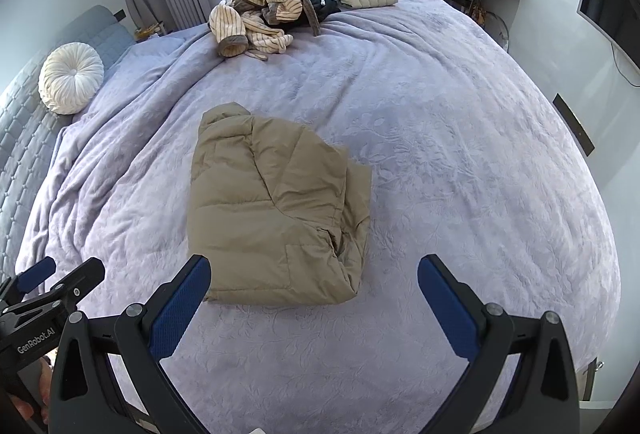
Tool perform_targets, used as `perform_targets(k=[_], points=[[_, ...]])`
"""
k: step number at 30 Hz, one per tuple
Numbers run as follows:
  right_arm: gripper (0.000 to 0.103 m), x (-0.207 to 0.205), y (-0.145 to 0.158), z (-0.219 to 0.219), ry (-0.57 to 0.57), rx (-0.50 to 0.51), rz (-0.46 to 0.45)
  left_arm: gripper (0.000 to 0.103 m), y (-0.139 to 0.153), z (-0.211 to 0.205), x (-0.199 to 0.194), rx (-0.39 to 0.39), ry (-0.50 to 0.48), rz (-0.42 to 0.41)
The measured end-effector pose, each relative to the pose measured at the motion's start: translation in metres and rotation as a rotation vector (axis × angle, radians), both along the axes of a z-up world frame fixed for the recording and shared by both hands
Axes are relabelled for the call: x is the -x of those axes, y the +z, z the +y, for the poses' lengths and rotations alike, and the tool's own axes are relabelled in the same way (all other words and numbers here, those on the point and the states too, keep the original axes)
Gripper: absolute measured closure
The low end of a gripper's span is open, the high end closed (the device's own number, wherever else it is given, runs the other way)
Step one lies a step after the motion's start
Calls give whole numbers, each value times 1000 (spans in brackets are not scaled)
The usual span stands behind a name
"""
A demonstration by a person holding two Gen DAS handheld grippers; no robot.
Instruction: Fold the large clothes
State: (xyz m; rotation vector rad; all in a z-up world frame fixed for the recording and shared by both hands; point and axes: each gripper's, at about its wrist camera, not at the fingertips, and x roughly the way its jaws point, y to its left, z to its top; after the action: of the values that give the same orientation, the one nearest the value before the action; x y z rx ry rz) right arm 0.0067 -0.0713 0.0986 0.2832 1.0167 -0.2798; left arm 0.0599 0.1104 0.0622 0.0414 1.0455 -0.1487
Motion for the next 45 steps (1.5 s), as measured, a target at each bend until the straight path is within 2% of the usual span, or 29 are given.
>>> perform_targets(k=[45], points=[[0, 2, 0, 2, -3, -5, 2, 1, -4, 0, -3, -1, -10, 10]])
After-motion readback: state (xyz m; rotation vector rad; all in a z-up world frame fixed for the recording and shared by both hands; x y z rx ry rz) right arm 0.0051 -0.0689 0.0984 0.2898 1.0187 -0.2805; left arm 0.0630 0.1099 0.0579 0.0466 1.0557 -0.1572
